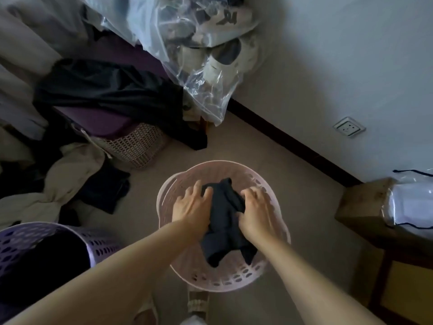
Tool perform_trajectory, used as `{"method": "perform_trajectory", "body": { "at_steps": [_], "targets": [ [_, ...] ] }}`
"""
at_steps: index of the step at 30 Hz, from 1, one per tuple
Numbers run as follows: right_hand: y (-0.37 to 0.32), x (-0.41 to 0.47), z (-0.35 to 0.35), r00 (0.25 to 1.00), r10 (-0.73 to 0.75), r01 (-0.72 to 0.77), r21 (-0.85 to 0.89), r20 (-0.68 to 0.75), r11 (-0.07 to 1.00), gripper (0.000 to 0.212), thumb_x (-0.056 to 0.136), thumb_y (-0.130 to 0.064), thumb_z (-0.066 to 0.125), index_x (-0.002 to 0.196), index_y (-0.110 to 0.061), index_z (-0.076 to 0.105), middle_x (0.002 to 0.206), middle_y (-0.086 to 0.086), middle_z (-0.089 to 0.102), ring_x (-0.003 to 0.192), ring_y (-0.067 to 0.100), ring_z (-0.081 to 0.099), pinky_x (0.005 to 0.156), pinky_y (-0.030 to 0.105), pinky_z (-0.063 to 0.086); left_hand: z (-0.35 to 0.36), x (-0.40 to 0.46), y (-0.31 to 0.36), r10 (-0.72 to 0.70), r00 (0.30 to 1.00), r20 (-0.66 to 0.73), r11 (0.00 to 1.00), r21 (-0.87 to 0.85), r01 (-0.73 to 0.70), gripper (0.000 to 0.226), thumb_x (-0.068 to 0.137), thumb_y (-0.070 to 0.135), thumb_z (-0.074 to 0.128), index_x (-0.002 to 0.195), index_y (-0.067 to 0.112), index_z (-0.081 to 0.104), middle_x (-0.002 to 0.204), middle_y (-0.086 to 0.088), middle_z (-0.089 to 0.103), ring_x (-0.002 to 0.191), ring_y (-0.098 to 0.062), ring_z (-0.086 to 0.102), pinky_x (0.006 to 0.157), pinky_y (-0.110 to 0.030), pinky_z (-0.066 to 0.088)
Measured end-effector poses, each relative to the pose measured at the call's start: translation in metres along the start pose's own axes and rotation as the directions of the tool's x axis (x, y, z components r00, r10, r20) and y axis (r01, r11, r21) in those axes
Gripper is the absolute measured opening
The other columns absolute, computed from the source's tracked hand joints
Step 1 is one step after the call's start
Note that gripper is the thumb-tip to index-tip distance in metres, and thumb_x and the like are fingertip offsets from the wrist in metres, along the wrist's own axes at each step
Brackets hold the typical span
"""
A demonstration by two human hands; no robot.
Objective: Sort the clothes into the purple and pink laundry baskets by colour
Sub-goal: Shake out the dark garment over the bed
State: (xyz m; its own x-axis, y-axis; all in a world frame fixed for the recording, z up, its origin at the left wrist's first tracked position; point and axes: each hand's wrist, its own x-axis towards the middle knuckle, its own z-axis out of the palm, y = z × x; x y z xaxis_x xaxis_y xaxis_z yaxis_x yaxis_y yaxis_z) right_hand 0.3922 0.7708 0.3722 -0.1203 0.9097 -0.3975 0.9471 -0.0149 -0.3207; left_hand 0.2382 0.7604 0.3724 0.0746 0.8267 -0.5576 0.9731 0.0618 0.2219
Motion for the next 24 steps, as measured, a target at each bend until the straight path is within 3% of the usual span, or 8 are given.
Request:
{"method": "perform_trajectory", "body": {
  "at_steps": [7, 9, 20, 24],
  "targets": [
    [-0.039, -0.017, 0.015, 0.990, 0.052, -0.061, 0.062, 0.133, 0.996, 0.042, 0.090, -0.013, 0.059, 0.129, -0.013, 0.043, 0.141, 0.005, 0.032, 0.122, 0.021, 0.043, 0.093, 0.022, 0.036, -0.011, -0.023, -0.029, 0.013, 0.999, 0.053, 1.000, -0.018, -0.012, 0.046, 0.086, 0.027, 0.058, 0.128, 0.020, 0.041, 0.131, -0.003, 0.042, 0.124, -0.024, 0.043, 0.087, -0.035, 0.043],
    [-0.055, -0.021, 0.013, 0.991, 0.045, -0.051, 0.046, 0.126, 0.998, 0.043, 0.089, -0.017, 0.059, 0.129, -0.015, 0.043, 0.139, 0.002, 0.034, 0.120, 0.021, 0.045, 0.093, 0.029, 0.042, -0.017, -0.030, -0.040, 0.000, 0.998, 0.056, 0.999, -0.038, 0.002, 0.041, 0.087, 0.028, 0.058, 0.124, 0.019, 0.043, 0.129, -0.003, 0.045, 0.123, -0.024, 0.044, 0.086, -0.036, 0.043],
    [-0.168, -0.023, -0.016, 0.994, -0.044, 0.043, 0.019, 0.096, 0.999, 0.040, 0.089, -0.021, 0.057, 0.127, -0.013, 0.044, 0.128, 0.002, 0.040, 0.117, 0.023, 0.047, 0.094, 0.038, 0.045, -0.075, -0.068, -0.112, -0.045, 0.997, -0.065, 0.987, -0.159, 0.034, 0.051, 0.087, 0.032, 0.059, 0.131, 0.022, 0.035, 0.129, -0.001, 0.048, 0.120, -0.022, 0.047, 0.086, -0.034, 0.043],
    [-0.213, -0.018, -0.022, 0.993, -0.091, 0.091, -0.008, 0.069, 0.996, 0.036, 0.091, -0.015, 0.054, 0.126, -0.013, 0.044, 0.130, 0.004, 0.041, 0.117, 0.024, 0.048, 0.096, 0.034, 0.044, -0.102, -0.082, -0.150, -0.061, 0.991, -0.115, 0.986, -0.164, 0.042, 0.048, 0.086, 0.027, 0.059, 0.128, 0.018, 0.037, 0.128, -0.003, 0.048, 0.120, -0.024, 0.047, 0.082, -0.034, 0.042]
  ]
}}
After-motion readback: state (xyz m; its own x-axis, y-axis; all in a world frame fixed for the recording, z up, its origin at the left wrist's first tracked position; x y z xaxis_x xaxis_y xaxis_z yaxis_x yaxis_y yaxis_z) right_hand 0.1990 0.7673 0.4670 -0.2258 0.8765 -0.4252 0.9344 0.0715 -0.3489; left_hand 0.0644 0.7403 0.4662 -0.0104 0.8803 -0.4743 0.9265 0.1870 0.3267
